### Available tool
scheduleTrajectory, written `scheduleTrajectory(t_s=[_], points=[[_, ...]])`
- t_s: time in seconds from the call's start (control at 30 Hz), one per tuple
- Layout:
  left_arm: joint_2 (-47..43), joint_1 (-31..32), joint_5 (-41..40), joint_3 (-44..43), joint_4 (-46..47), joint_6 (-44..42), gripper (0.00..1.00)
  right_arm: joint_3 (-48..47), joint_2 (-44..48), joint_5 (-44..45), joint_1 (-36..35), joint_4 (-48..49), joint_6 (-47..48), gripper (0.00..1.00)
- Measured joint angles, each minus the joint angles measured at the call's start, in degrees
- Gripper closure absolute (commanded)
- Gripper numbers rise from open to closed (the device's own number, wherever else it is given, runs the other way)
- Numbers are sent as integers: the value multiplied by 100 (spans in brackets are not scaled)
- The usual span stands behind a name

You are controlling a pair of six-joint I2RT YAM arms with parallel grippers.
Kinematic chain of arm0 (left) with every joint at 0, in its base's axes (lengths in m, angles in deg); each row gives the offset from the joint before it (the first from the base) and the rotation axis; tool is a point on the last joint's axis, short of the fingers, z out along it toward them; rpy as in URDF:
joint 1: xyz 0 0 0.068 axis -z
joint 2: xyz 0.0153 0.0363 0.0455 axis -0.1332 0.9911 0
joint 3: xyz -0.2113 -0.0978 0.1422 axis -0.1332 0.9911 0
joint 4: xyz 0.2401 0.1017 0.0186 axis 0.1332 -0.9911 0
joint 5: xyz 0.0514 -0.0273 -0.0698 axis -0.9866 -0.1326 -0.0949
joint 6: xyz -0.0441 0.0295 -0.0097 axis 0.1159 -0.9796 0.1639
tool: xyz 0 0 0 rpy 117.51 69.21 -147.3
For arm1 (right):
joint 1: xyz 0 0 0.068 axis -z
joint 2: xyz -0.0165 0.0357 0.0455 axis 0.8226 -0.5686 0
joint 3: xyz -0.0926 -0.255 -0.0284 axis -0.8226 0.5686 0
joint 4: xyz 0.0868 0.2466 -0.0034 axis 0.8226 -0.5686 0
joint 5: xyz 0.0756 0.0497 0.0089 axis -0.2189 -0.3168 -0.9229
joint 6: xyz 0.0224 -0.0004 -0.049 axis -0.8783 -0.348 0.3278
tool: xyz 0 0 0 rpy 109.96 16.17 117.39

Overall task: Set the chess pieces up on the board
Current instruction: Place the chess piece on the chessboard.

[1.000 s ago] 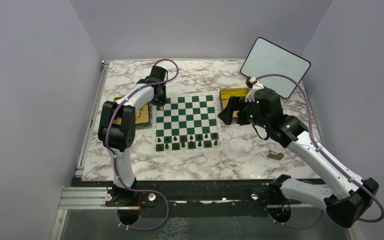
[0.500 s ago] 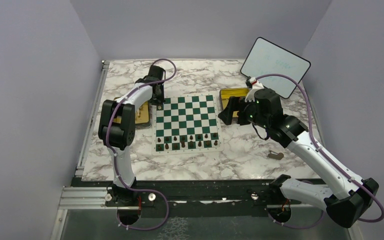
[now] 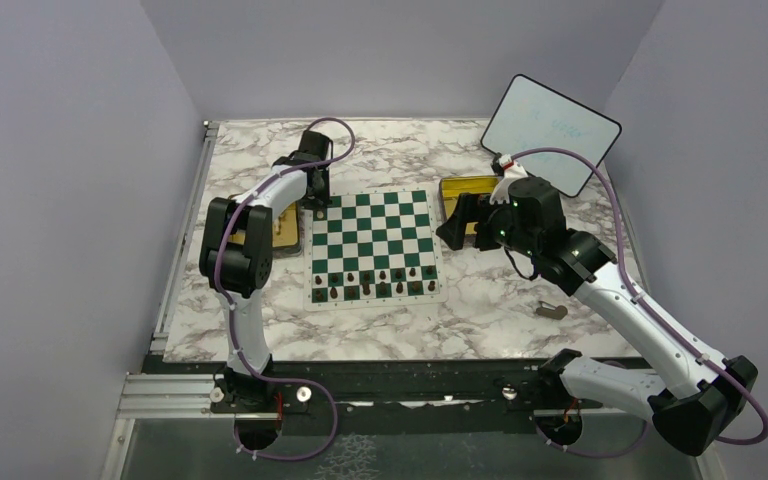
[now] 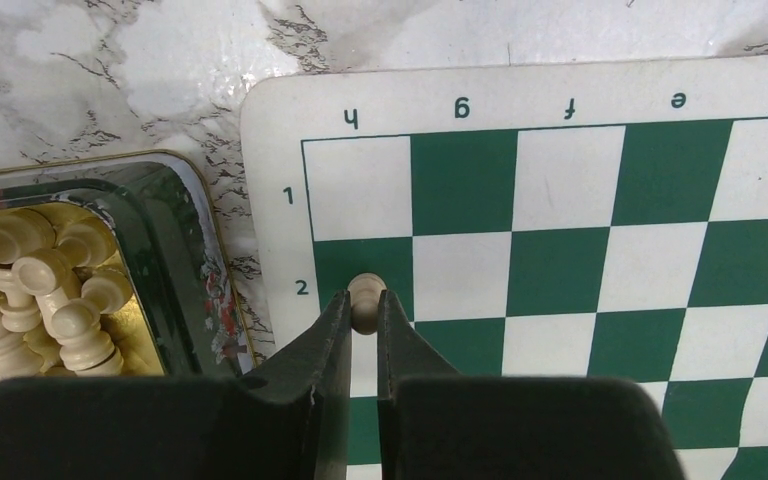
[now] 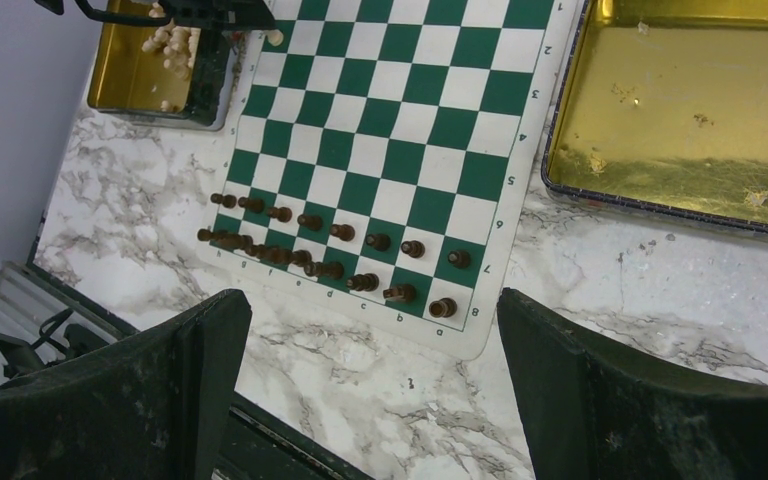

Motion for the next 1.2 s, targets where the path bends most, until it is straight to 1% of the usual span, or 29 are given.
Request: scheduleTrajectory(t_s=[0.27, 0.4, 0.5, 0.63, 0.77, 1.0, 1.07, 1.2], points=[[2, 0, -15, 0, 0, -4, 73, 31, 0, 2, 0, -2, 0, 0], [2, 0, -28, 0, -2, -7, 65, 31, 0, 2, 0, -2, 0, 0], [-7, 0, -26, 0, -2, -7, 61, 31, 0, 2, 0, 0, 0, 0], [-90, 0, -24, 0, -39, -2, 61, 31, -2, 0, 0, 0, 2, 0], [-374, 0, -24, 0, -109, 24, 61, 31, -2, 0, 0, 0, 0, 0], [-1222, -33, -111, 0, -177, 153, 64, 42, -2, 0, 0, 0, 0, 0], [-1408, -76, -166, 11, -179, 192, 64, 59, -2, 0, 0, 0, 0, 0], [-1773, -356, -328, 203, -173, 321, 64, 92, 0, -2, 0, 0, 0, 0]])
